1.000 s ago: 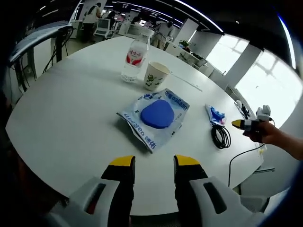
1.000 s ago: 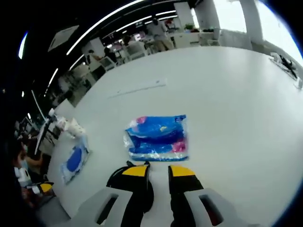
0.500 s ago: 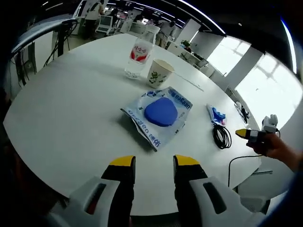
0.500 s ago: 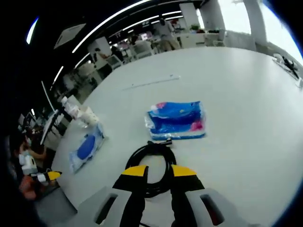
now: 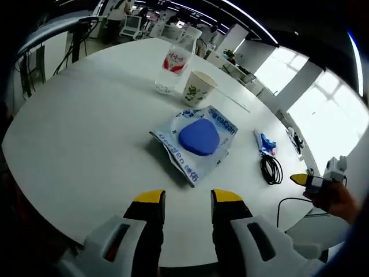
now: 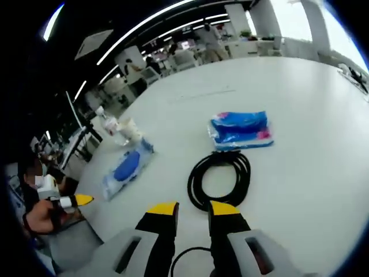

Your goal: Arrange the tabletop items into an orderly group along one side of the table until the central work area is clear of visible clutter.

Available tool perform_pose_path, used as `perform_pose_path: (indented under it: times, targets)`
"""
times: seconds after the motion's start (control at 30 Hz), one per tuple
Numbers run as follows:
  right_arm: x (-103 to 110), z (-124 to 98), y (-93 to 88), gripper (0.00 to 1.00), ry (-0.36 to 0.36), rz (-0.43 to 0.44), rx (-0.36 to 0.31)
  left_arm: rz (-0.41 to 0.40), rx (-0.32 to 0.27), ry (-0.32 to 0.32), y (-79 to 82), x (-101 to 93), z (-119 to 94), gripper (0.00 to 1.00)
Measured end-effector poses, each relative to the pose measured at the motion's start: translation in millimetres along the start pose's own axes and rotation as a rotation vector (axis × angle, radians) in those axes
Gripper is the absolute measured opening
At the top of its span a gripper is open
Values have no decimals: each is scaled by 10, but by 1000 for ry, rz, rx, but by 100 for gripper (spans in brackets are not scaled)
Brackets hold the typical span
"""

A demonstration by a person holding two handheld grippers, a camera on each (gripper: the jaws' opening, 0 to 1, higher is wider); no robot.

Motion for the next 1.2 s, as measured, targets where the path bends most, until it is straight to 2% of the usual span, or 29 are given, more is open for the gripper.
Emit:
perform_pose_path:
  times: [0.27, 0.53, 0.83, 1.03, 1.2]
  targets:
    - [204, -65, -129, 20, 37, -16, 7, -45, -4, 0, -36, 11, 68, 30]
    - [295, -145, -253, 25, 69, -53, 23, -64, 5, -4, -120, -17, 102, 30]
    - [280, -359, -371, 32, 83, -93, 23, -70, -4, -9, -126, -47, 133, 30]
    - [259, -475, -504, 37, 78, -118, 49, -113, -8, -14, -157, -75, 192, 29]
    - [256, -539, -597, 37, 78, -104, 58, -136, -17, -10, -119, -70, 252, 29]
Point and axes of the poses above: the point that each gripper's makers call its tool centre point, and the gripper's own axes: z roughly forward along the fingers, x roughly to its left, y roughly out of its top, the point moved 5 cm from there along -z, roughly backward along the fingers, and after that the axes turned 11 degrees about z, right-handed, at the moved point
